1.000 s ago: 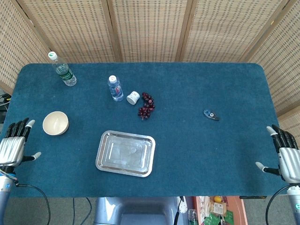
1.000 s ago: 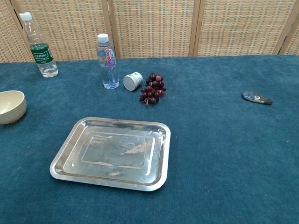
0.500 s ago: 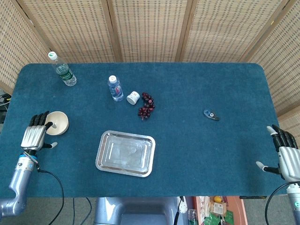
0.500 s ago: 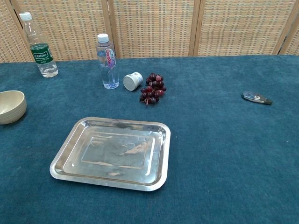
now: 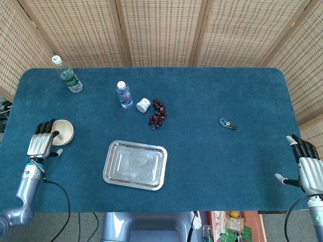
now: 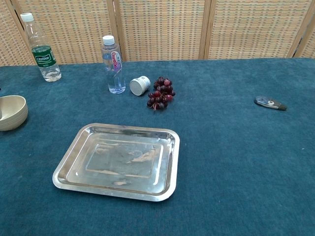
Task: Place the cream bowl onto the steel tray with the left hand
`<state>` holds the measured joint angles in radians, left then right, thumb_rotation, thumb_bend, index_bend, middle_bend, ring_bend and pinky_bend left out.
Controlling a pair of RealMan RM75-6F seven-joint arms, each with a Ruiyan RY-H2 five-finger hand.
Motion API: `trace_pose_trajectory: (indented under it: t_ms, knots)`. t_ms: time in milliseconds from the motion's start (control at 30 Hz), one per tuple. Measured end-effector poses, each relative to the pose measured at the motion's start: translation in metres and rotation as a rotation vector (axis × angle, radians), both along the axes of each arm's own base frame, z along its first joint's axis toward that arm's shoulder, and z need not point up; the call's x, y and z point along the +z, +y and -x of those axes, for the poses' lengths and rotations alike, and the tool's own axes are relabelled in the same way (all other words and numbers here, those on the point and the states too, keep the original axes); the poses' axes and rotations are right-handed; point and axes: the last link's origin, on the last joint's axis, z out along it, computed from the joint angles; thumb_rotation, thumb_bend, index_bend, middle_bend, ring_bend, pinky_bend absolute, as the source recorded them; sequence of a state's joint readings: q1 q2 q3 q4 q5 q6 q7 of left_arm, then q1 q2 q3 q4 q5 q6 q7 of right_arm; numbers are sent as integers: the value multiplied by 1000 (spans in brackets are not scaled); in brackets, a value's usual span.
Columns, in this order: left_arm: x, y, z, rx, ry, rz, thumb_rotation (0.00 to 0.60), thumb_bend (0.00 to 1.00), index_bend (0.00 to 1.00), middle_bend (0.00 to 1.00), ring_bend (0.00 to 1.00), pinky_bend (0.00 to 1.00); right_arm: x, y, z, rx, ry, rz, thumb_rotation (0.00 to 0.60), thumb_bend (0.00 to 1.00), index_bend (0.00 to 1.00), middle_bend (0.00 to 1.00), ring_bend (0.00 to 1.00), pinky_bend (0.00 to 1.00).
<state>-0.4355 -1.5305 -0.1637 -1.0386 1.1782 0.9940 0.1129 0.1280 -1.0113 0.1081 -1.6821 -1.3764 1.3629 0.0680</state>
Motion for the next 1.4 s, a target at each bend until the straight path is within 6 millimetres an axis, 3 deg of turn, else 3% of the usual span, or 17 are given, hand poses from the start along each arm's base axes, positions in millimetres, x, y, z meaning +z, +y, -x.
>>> trace_pose_trajectory:
  t_ms: [267, 533, 933, 1133, 1400]
  knots:
    - [-1, 7, 1, 6, 2, -11, 600, 400, 616, 0, 0, 0, -3, -3, 0, 2, -10, -6, 600, 0, 7, 0, 0, 0]
    - [6, 5, -7, -35, -15, -38, 600, 407, 638, 0, 0, 0, -4, -3, -1, 5, -15, -3, 600, 0, 7, 0, 0, 0]
    - [0, -24, -81, -296, -124, 86, 600, 407, 643, 0, 0, 0, -4, -2, -1, 4, -8, -6, 600, 0, 6, 0, 0, 0]
    - [-22, -46, -133, -439, -96, 255, 600, 407, 643, 0, 0, 0, -3, -3, 0, -3, -10, -4, 600, 0, 7, 0, 0, 0]
    - [-60, -65, -179, -539, -10, 428, 600, 406, 643, 0, 0, 0, -1, -3, 3, -14, -17, 2, 600, 0, 7, 0, 0, 0]
